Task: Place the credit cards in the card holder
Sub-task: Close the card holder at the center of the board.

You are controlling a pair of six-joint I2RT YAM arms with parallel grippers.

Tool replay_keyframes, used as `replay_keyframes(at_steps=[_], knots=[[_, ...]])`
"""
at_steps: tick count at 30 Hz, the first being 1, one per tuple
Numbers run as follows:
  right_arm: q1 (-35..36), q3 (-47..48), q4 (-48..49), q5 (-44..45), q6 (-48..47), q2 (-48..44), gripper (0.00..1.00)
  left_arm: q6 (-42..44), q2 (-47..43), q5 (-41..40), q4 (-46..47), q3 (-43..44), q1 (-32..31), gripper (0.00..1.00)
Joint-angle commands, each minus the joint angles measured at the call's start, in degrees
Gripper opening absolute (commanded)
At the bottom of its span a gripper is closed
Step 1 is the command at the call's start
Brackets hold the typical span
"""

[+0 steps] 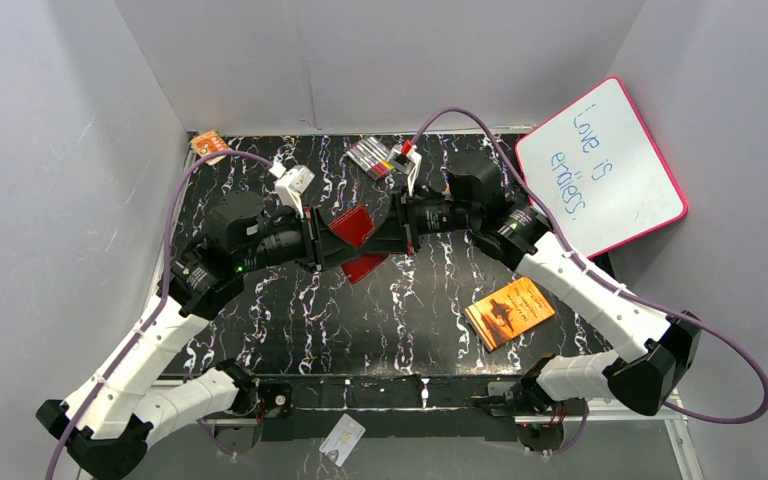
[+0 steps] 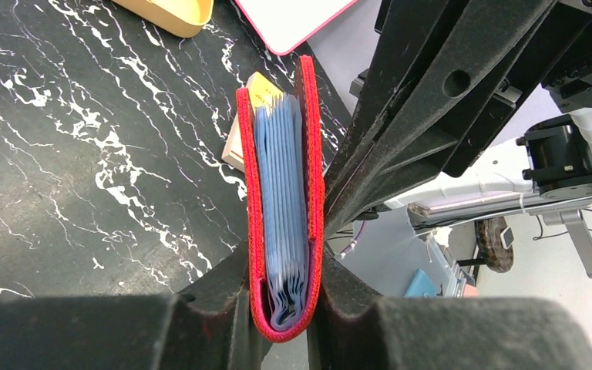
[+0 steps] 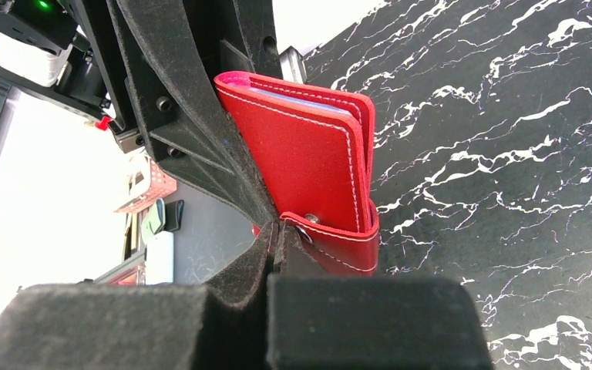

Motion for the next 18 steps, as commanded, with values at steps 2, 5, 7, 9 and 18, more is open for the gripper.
replay_keyframes(at_steps=[2, 5, 7, 9, 18], knots=[[0.6, -1.2, 1.5, 2.9, -2.6, -0.7, 0.00, 0.9, -2.9, 1.3, 3.9, 2.4, -2.0, 0.00], [0.6, -0.3, -0.7, 2.4, -4.3, -2.8, 0.00, 0.9, -3.5, -2.8, 3.1, 2.3, -2.0, 0.00], [0.6, 1.2, -2.9, 1.3, -5.4, -3.8, 0.08, 1.1, -3.6, -5.1, 2.1, 2.6, -1.9, 0.00], [0.6, 2.8, -5.6, 1.1, -6.9, -5.0, 0.28, 1.2, -3.7, -7.1, 1.2, 2.9, -2.0, 0.00], [0.6, 5.7, -7.4, 12.2, -8.1, -9.5, 0.55, -1.2, -3.2, -12.8, -0.5, 3.8, -1.9, 0.00]])
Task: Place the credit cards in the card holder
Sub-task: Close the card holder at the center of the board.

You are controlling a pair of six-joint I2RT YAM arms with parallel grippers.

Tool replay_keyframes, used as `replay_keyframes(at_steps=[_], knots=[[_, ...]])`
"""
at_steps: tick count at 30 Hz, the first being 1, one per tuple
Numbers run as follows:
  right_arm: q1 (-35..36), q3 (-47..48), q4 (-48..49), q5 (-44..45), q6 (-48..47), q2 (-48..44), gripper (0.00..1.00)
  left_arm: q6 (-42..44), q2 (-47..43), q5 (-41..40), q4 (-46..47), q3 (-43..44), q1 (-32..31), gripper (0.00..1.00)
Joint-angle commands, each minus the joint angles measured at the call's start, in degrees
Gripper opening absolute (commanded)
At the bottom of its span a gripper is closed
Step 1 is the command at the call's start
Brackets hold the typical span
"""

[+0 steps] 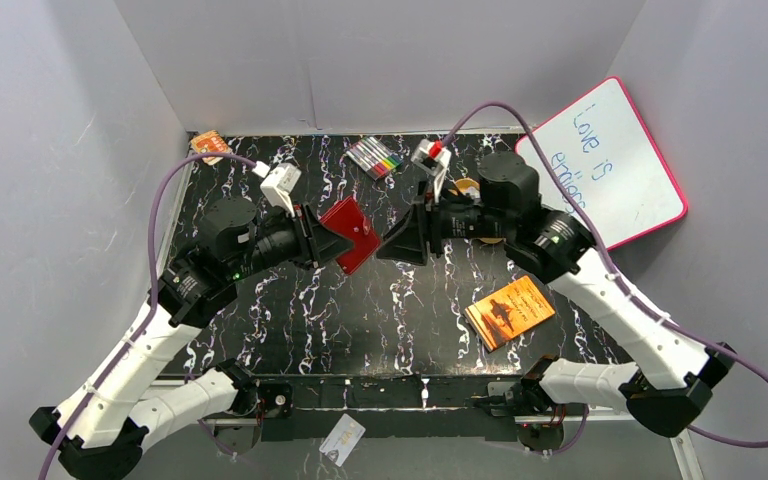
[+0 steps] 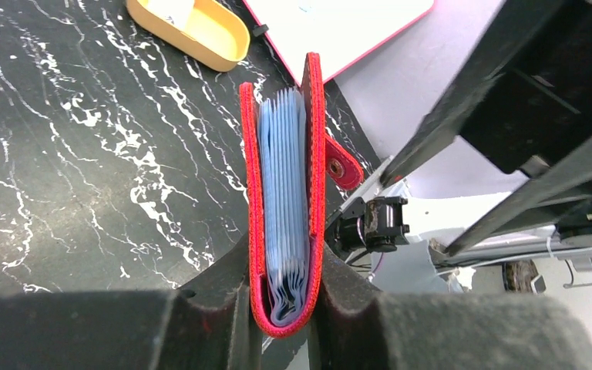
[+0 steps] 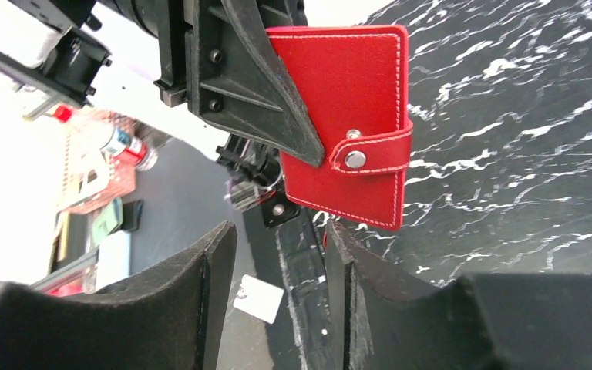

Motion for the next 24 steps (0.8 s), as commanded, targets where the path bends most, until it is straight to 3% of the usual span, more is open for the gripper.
replay_keyframes(at_steps=[1, 11, 19, 24], knots=[[0.2, 1.9, 2.9, 10.3, 0.6, -3.2, 0.57, -1.9, -0.6, -4.2, -0.4, 3.6, -0.3, 0.00], [0.2, 7.2, 4.0, 20.1, 3.6, 4.2, 0.71, -4.5, 4.3, -11.4, -8.3, 10.5, -0.4, 0.00], [0.2, 8.4, 7.1, 20.8, 5.3, 7.0, 0.69, -4.2, 5.7, -13.0, -11.2, 12.1, -0.3, 0.00], [0.2, 8.0, 8.9, 19.9, 6.3, 7.8, 0.61, -4.0, 5.6, -12.5, -11.2, 12.2, -0.4, 0.00]])
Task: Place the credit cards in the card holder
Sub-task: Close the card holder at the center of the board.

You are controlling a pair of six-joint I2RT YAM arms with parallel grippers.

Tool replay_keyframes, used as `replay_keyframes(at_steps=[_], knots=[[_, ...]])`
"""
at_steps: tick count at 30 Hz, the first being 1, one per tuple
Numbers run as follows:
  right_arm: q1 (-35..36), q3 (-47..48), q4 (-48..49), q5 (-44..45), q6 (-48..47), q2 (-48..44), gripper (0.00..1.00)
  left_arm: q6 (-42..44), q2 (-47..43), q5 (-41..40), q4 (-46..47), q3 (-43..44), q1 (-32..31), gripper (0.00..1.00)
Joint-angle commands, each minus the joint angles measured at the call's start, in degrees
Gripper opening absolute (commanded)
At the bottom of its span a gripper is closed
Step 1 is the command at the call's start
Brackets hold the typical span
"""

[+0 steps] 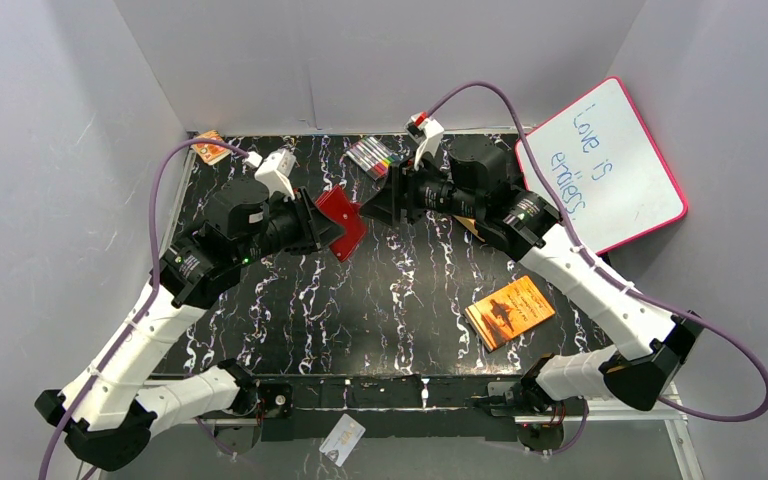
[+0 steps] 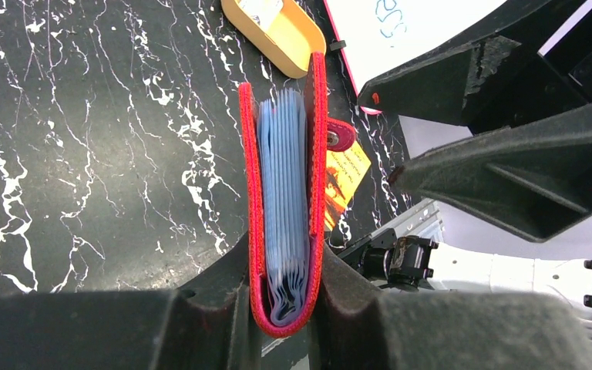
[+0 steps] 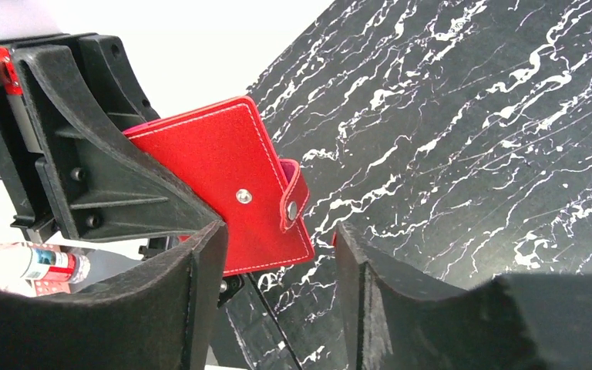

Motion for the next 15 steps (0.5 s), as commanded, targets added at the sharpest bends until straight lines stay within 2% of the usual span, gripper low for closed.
replay_keyframes(at_steps=[1, 4, 9, 13, 15], knots=[[0.2, 3.2, 5.4, -0.3, 1.4, 0.1, 0.58, 0.2, -1.0, -0.3, 0.5, 2.9, -0.3, 0.00], [0.2, 3.1, 5.5, -0.7, 1.7, 0.6, 0.50, 0.1, -1.2, -0.2, 0.3, 2.8, -0.3, 0.00], [0.2, 2.9, 5.2, -1.1, 2.1, 1.2, 0.47, -0.1, -1.7, -0.1, 0.2, 2.5, -0.3, 0.00], [0.1, 2.5, 5.3, -0.8, 2.5, 1.5, 0.35, -0.2, -2.1, -0.1, 0.3, 2.3, -0.3, 0.00], [0.1, 2.4, 5.4, -0.8, 2.6, 1.5, 0.32, -0.3, -2.2, -0.1, 0.4, 2.2, -0.2, 0.00]])
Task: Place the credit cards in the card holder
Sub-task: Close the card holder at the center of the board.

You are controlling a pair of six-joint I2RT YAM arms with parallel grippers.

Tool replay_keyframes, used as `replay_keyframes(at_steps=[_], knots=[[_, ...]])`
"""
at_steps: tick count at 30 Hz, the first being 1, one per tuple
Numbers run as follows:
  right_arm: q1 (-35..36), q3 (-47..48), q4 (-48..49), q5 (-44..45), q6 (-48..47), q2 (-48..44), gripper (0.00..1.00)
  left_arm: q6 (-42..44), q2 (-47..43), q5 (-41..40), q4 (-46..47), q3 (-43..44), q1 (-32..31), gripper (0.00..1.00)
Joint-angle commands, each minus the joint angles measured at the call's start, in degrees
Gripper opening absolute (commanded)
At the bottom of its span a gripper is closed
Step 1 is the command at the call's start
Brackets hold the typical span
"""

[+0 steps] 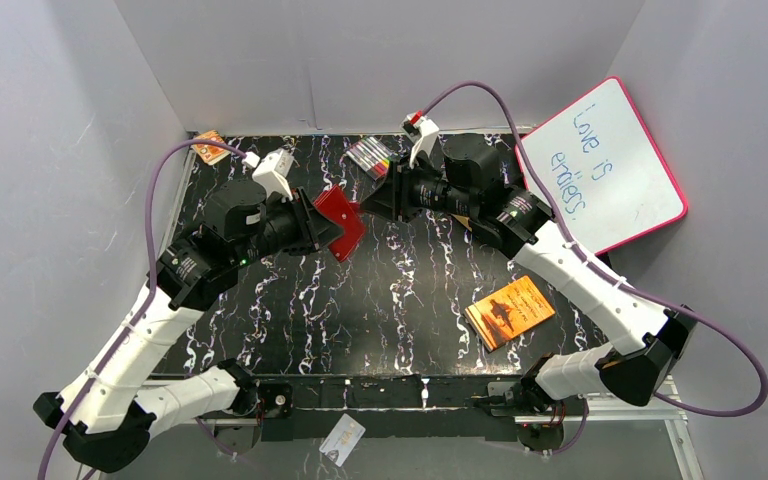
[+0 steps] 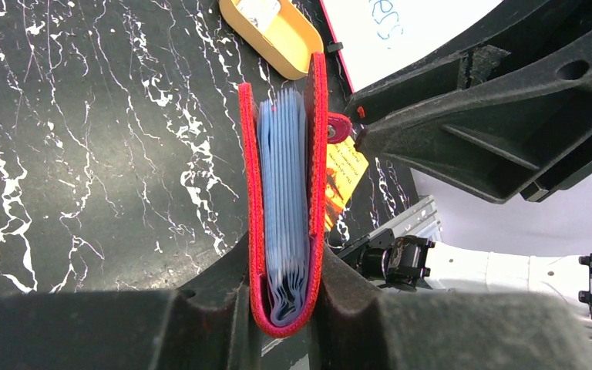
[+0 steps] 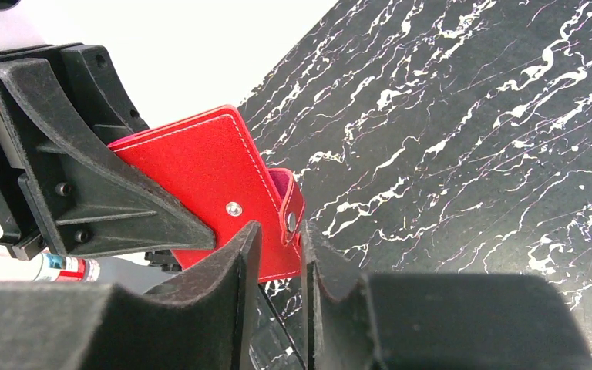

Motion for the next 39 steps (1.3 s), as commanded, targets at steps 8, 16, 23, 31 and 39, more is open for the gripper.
replay_keyframes(at_steps=[8, 16, 23, 31, 39], knots=[[0.0, 2.2, 3.3, -0.8, 1.0, 0.6, 0.29, -0.3, -1.9, 0.0, 0.6, 2.0, -0.3, 0.00], [-0.3, 1.7, 3.7, -1.3, 1.3, 0.6, 0.18, -0.2, -2.1, -0.2, 0.6, 1.9, -0.3, 0.00], [-0.5, 1.6, 4.1, -2.5, 1.6, 0.6, 0.01, -0.1, -2.2, -0.3, 0.7, 1.6, -0.3, 0.00], [-1.0, 3.8, 3.3, -8.5, -1.4, 0.6, 0.00, 1.2, -2.0, 0.1, 0.2, 1.5, -0.3, 0.00], [-1.0, 6.1, 0.6, -17.2, -4.6, 1.9, 0.00, 3.0, -0.4, 2.5, -0.5, 1.8, -0.3, 0.00]])
